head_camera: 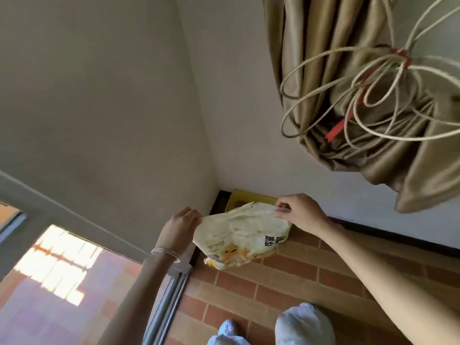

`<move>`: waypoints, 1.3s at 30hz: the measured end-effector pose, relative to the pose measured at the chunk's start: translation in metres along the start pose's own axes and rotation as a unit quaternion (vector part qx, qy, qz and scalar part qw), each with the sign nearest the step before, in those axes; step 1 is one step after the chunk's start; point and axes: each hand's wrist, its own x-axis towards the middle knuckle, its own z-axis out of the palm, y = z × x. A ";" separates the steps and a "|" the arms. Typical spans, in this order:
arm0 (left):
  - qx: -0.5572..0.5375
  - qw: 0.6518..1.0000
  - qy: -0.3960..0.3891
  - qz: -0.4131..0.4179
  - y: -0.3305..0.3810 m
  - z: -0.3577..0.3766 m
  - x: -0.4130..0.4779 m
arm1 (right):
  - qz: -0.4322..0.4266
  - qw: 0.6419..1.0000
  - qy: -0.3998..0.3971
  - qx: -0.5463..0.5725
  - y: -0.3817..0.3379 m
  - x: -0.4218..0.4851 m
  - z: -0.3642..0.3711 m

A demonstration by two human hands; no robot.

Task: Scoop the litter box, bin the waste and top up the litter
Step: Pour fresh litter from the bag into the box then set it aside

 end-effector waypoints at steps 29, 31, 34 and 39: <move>-0.045 0.980 -0.189 0.046 -0.176 0.364 0.026 | 0.170 0.981 -0.079 0.043 0.221 0.052 0.312; -0.043 0.980 -0.188 0.050 -0.191 0.396 0.033 | 0.178 0.980 -0.076 0.039 0.246 0.066 0.340; -0.039 0.979 -0.193 0.056 -0.213 0.440 0.045 | 0.178 0.981 -0.054 0.051 0.279 0.089 0.377; -0.030 0.985 -0.159 0.054 -0.250 0.504 0.061 | 0.170 0.984 0.006 0.056 0.322 0.117 0.426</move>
